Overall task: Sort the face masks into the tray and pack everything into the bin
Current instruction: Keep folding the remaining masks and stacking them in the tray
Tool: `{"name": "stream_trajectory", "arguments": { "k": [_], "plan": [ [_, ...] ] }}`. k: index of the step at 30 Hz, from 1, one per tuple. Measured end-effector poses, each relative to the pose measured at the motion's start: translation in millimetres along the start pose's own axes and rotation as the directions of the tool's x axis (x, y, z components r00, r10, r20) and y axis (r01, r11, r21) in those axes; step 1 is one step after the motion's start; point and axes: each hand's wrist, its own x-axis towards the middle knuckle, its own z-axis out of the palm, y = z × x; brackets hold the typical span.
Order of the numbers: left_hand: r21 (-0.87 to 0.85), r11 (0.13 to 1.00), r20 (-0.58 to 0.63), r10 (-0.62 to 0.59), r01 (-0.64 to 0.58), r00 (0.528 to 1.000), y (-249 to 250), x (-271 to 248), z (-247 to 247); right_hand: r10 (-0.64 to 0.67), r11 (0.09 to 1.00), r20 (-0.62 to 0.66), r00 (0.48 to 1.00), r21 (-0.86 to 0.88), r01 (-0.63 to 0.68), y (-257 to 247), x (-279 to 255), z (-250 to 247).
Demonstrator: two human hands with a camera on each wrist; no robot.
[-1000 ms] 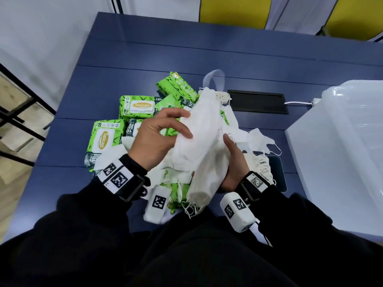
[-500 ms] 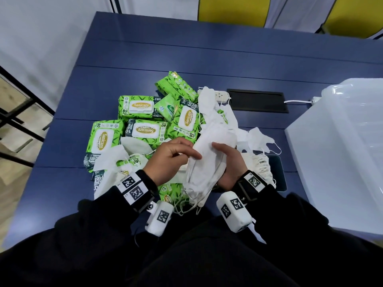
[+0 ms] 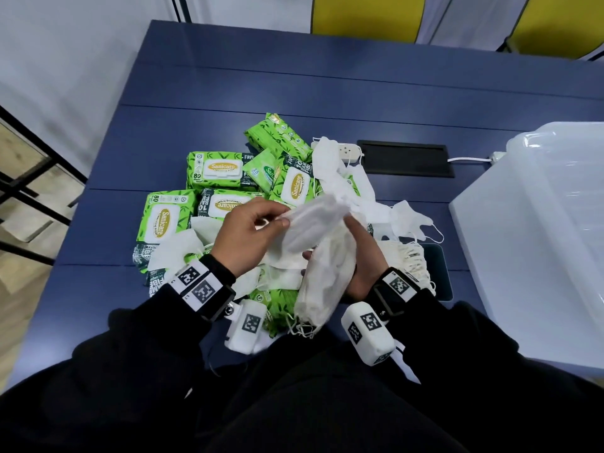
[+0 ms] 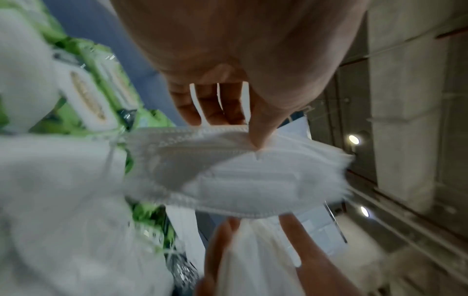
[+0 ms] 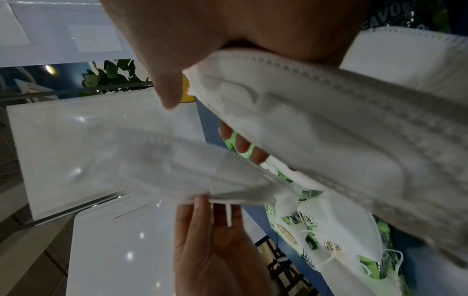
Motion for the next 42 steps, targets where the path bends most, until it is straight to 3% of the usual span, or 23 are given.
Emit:
{"name": "stream_trajectory", "arguments": {
  "k": [3, 5, 7, 8, 10, 12, 13, 15, 19, 21, 23, 26, 32, 36, 40, 42],
  "plan": [
    [0.295, 0.911, 0.101, 0.271, -0.289, 0.957, 11, 6, -8, 0.034, 0.982, -0.114, 0.993, -0.180, -0.054, -9, 2, -11],
    [0.496, 0.723, 0.231, 0.424, -0.481, 0.876, 20, 9, -7, 0.080, 0.965, -0.099, 0.992, -0.242, -0.102, -9, 2, -12],
    [0.577, 0.561, 0.352, 0.486, -0.594, 0.800, 23, 9, 1, 0.112, 0.966, -0.051, 0.992, -0.230, -0.120, -4, 1, -5],
    [0.576, 0.520, 0.401, 0.493, -0.631, 0.772, 23, 9, 8, 0.091, 0.976, -0.020, 0.996, -0.196, -0.093, -1, 0, -1],
    [0.520, 0.506, 0.481, 0.492, -0.688, 0.726, 19, 5, 25, 0.049, 0.990, 0.025, 0.999, -0.133, -0.045, 2, 1, 4],
    [0.427, 0.551, 0.535, 0.485, -0.717, 0.691, 15, -2, 42, 0.052, 0.995, 0.017, 0.999, -0.089, -0.050, 2, 0, 9],
    [0.385, 0.586, 0.540, 0.484, -0.713, 0.689, 14, -5, 49, 0.063, 0.994, 0.003, 0.998, -0.085, -0.062, 1, 0, 10],
    [0.328, 0.679, 0.492, 0.471, -0.657, 0.733, 10, -11, 56, 0.074, 0.991, -0.059, 0.996, -0.104, -0.080, -2, 1, 5],
    [0.219, 0.916, 0.272, 0.274, -0.336, 0.923, 6, -18, 53, -0.076, 0.996, -0.165, 0.983, -0.055, 0.067, -9, -1, -1],
    [0.153, 0.979, 0.186, 0.103, -0.133, 0.977, 4, -19, 55, -0.137, 0.990, -0.216, 0.967, 0.015, 0.143, -10, -3, 0],
    [0.113, 0.992, 0.235, 0.018, -0.046, 0.972, 3, -19, 61, -0.179, 0.981, -0.250, 0.951, 0.032, 0.193, -10, -3, 3],
    [0.239, 0.969, 0.354, -0.034, -0.055, 0.935, -1, -19, 70, -0.181, 0.978, -0.268, 0.946, 0.051, 0.201, -9, -3, 11],
    [0.466, 0.882, 0.315, -0.094, -0.068, 0.944, 1, -20, 63, -0.104, 0.988, -0.286, 0.953, 0.084, 0.133, -11, -1, 2],
    [0.513, 0.858, 0.313, -0.155, -0.029, 0.937, 0, -23, 60, -0.072, 0.989, -0.311, 0.948, 0.101, 0.108, -11, 2, 2],
    [0.355, 0.935, 0.402, -0.147, -0.005, 0.904, -1, -19, 62, -0.050, 0.996, -0.274, 0.960, 0.060, 0.068, -19, 9, 1],
    [0.157, 0.982, 0.338, -0.156, 0.107, 0.928, -6, -15, 63, -0.115, 0.991, -0.228, 0.967, 0.034, 0.126, -28, 15, 2]
  ]
}}
